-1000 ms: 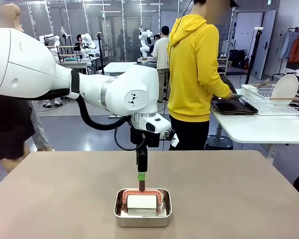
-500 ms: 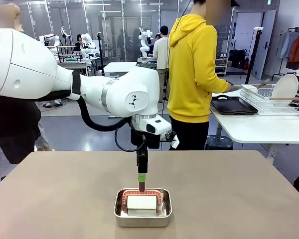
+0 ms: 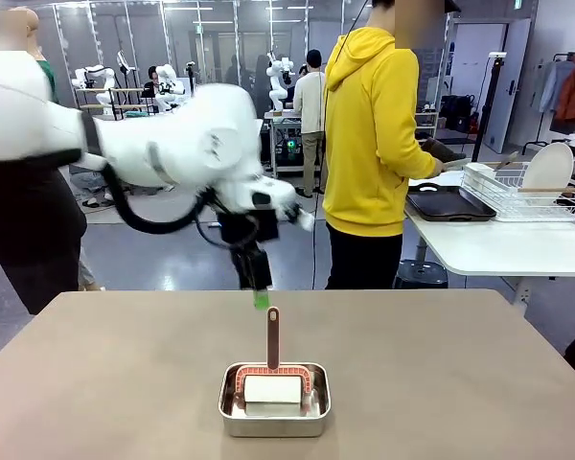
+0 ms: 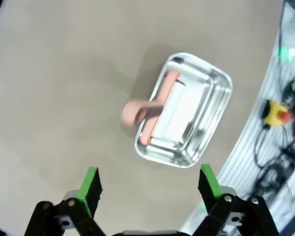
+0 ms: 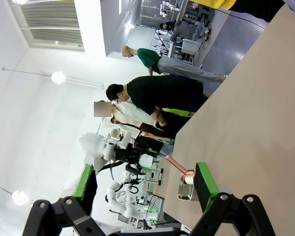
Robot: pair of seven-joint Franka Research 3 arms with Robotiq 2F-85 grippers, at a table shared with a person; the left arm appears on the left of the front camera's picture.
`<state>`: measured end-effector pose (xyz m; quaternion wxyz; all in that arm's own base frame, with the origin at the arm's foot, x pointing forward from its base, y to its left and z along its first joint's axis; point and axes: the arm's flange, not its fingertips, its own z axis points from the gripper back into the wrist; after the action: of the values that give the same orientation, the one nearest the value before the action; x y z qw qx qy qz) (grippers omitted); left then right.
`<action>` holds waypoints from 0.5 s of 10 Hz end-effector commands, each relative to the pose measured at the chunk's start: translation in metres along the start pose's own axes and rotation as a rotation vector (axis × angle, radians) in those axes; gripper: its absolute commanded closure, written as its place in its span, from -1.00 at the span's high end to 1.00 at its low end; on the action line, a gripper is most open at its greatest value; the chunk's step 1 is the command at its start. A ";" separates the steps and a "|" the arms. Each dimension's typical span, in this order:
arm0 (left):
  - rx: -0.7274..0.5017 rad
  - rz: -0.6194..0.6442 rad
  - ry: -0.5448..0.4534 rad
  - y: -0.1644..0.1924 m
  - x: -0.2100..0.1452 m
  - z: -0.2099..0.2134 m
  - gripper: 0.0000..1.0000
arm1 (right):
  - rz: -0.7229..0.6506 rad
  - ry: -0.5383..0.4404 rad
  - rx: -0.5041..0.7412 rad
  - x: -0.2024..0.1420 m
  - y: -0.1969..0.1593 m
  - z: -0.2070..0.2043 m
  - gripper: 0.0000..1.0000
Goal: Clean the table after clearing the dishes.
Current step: Place the Lint Roller back on top of the Airtight Container.
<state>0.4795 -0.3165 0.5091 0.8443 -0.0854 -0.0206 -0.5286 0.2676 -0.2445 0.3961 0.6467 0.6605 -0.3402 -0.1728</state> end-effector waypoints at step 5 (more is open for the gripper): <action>-0.236 0.775 -0.534 0.027 -0.214 0.024 1.00 | 0.005 0.006 0.005 -0.003 0.003 0.001 1.00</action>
<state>0.4338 -0.1287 0.5140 0.9380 -0.2852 -0.0781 -0.1805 0.2674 -0.2447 0.3961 0.6466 0.6604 -0.3405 -0.1729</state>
